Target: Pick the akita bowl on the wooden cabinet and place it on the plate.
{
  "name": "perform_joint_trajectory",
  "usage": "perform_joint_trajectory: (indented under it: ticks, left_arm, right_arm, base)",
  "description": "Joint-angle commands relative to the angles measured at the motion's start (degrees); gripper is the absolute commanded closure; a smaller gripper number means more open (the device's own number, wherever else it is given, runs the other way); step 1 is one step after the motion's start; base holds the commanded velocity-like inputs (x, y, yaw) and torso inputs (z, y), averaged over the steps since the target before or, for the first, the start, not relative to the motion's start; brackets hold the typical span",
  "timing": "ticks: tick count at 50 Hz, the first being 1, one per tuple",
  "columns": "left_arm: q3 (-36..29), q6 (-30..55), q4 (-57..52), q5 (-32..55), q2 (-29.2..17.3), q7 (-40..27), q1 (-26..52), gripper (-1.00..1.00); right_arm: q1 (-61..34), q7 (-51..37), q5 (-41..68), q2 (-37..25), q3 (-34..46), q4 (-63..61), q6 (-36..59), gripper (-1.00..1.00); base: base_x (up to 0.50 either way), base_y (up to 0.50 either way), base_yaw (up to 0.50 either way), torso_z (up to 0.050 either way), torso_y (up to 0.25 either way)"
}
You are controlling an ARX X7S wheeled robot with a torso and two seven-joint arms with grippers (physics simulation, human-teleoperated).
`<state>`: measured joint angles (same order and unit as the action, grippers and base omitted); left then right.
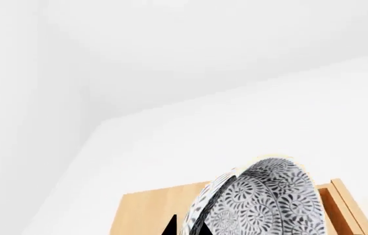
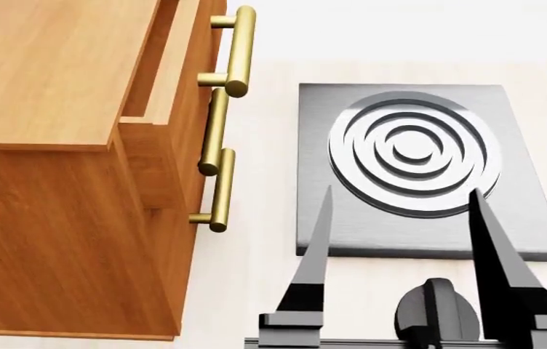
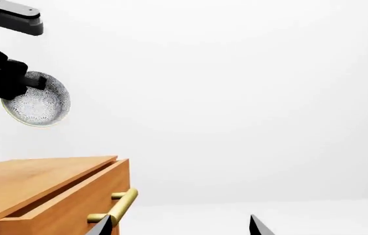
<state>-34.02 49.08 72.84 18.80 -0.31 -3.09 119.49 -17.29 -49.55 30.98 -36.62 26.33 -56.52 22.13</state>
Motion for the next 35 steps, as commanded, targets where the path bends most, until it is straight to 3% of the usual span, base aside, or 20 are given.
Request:
perform_joint_trajectory:
  ticks: [1, 19, 35]
  left_arm:
    - [-13.35, -2.95, -5.35, 13.28, 0.19, -0.63, 2.68, 1.0]
    - [-16.24, 4.74, -34.86, 16.88, -4.05, -3.16, -0.99, 1.0]
    - [-26.23, 5.04, -53.38, 14.82, -6.98, 1.52, -1.54, 1.0]
  right_arm:
    - [-0.23, -0.64, 0.19, -0.39, 0.11, -0.55, 0.12, -1.0]
    - [-0.34, -1.52, 0.97, -1.3, 0.02, -1.22, -0.45, -1.0]
    - [-0.3, -2.19, 1.6, -2.38, -0.2, -1.39, -1.56, -1.0]
  base:
    - [0.0, 0.0, 0.0, 0.0, 0.0]
    - [0.0, 0.0, 0.0, 0.0, 0.0]
    - [0.0, 0.0, 0.0, 0.0, 0.0]
